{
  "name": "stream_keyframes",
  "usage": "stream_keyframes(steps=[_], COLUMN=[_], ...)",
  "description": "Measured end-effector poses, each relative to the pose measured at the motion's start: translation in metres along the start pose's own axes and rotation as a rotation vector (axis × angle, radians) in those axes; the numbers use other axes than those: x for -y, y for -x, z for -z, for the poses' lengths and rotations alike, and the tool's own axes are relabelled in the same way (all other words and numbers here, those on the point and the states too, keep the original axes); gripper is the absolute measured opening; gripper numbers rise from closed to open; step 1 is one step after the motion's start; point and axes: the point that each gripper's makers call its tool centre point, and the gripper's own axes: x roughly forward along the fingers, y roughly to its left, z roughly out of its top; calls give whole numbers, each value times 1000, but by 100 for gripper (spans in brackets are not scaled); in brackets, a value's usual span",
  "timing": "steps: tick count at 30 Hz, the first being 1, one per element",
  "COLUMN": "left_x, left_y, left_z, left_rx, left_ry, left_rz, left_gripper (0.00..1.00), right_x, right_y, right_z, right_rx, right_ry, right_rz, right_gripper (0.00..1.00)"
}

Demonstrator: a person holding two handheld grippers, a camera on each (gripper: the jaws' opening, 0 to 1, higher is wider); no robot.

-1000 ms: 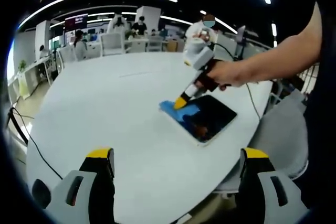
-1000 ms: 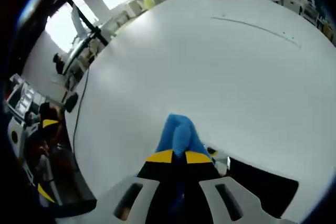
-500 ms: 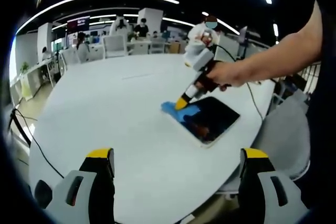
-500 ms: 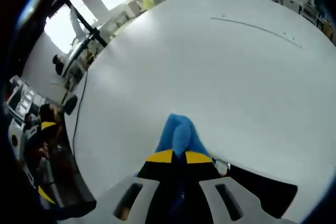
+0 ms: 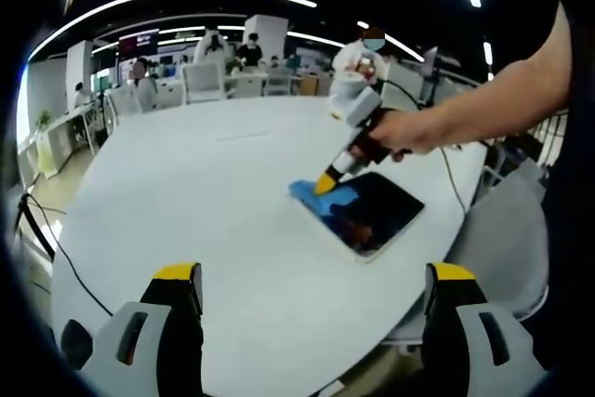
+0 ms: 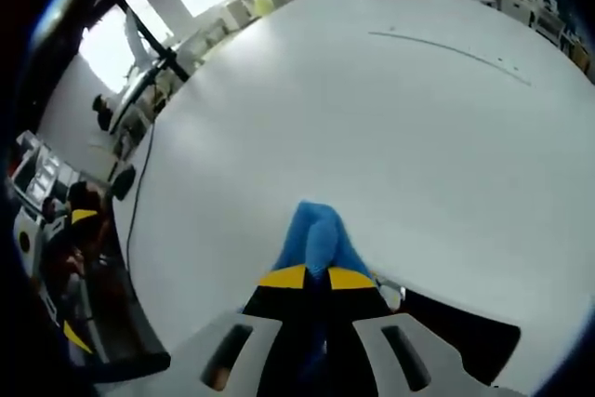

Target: Wipe the mirror surface with the cleaning cloth until all visible marks leave the cleaned area.

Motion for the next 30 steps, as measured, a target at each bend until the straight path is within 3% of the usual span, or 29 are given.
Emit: stream_keyframes(steps=[30], left_x=[8], left_y=[-6], left_z=[-5], left_rx=[5], left_ry=[-7], left_rz=[18], left_gripper=[100], right_x=[31], right_y=[17], right_z=[16], right_rx=[0], right_ry=[-27], right_rz=[43], right_gripper=[2])
